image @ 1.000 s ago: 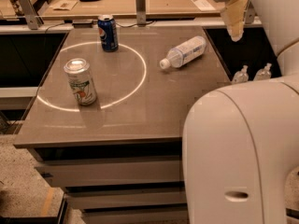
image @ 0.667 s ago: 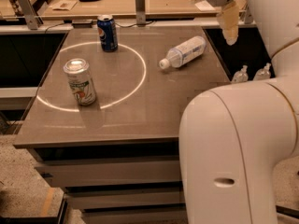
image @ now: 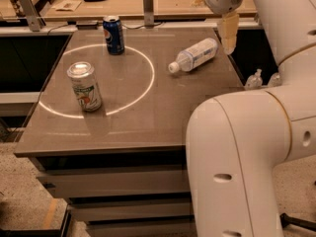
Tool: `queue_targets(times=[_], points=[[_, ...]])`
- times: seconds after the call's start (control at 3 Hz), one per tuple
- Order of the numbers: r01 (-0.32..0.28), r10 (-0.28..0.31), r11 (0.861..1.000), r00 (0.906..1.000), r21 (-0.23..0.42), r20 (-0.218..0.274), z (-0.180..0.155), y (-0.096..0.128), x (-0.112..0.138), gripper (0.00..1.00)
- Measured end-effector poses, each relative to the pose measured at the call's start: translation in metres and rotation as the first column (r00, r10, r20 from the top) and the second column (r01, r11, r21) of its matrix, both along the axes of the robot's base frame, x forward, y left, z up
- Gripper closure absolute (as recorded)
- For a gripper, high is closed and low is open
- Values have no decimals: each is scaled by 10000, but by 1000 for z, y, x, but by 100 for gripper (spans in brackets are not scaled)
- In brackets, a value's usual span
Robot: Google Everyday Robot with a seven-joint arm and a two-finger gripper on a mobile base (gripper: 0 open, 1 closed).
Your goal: Place blue plastic bottle upright
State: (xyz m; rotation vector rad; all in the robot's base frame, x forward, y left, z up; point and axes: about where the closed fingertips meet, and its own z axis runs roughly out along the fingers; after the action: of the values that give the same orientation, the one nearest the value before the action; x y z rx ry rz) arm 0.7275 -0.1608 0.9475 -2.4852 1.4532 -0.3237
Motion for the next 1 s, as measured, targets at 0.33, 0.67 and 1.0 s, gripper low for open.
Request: queue_targets(times=[0.33,0.67,1.0], points=[[570,-559,9979,9978,309,-354,-15,6,5,0],[991,-985,9950,9934,75,-585,-28,-1,8,0],[1214,-1231,9922,9902,-282,-667,-35,-8,11,0]])
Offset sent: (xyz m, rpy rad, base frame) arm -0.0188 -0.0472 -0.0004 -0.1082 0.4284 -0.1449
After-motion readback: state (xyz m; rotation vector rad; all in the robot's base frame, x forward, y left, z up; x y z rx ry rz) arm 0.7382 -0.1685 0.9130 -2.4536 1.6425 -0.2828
